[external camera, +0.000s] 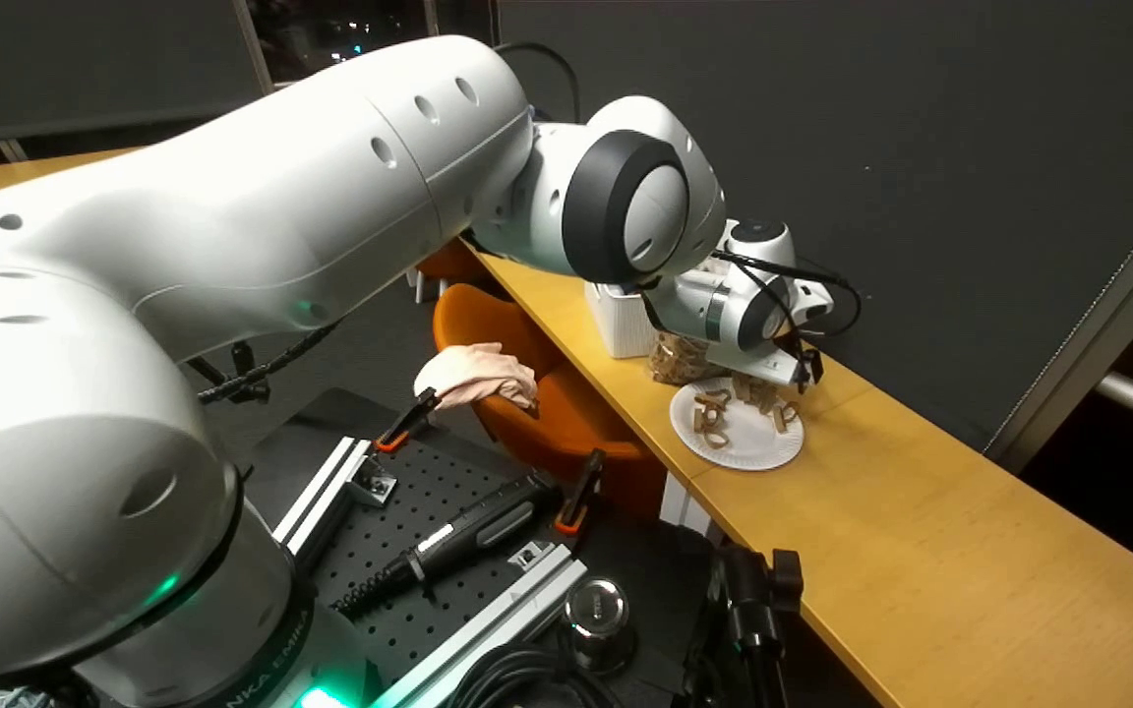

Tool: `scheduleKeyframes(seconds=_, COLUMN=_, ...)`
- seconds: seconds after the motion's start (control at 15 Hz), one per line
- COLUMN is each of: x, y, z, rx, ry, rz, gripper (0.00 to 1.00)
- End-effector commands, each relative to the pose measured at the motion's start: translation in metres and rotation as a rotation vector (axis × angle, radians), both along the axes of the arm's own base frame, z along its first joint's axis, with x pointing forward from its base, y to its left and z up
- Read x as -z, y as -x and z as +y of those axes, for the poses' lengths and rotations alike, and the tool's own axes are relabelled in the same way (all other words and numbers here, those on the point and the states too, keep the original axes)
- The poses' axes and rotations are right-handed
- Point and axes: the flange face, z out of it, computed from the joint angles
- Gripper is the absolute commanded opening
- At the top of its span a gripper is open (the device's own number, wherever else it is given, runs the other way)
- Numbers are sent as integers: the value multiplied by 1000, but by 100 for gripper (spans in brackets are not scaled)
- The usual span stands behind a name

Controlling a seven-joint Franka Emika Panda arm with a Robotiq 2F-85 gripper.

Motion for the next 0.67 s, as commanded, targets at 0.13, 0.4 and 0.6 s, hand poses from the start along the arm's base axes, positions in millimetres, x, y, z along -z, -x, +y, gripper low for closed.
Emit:
scheduleKeyframes(seconds=0.13, x=16, y=-1, z=16, rx=-33, ry=-27, rz=21, gripper=100)
scheduleKeyframes(seconds=0.4, x=22, y=-1, z=20, rx=-39, ry=-27, rz=21, gripper=100)
scheduleKeyframes(seconds=0.6, x=22, y=-1, z=18, rx=-36, ry=-33, rz=16, gripper=74)
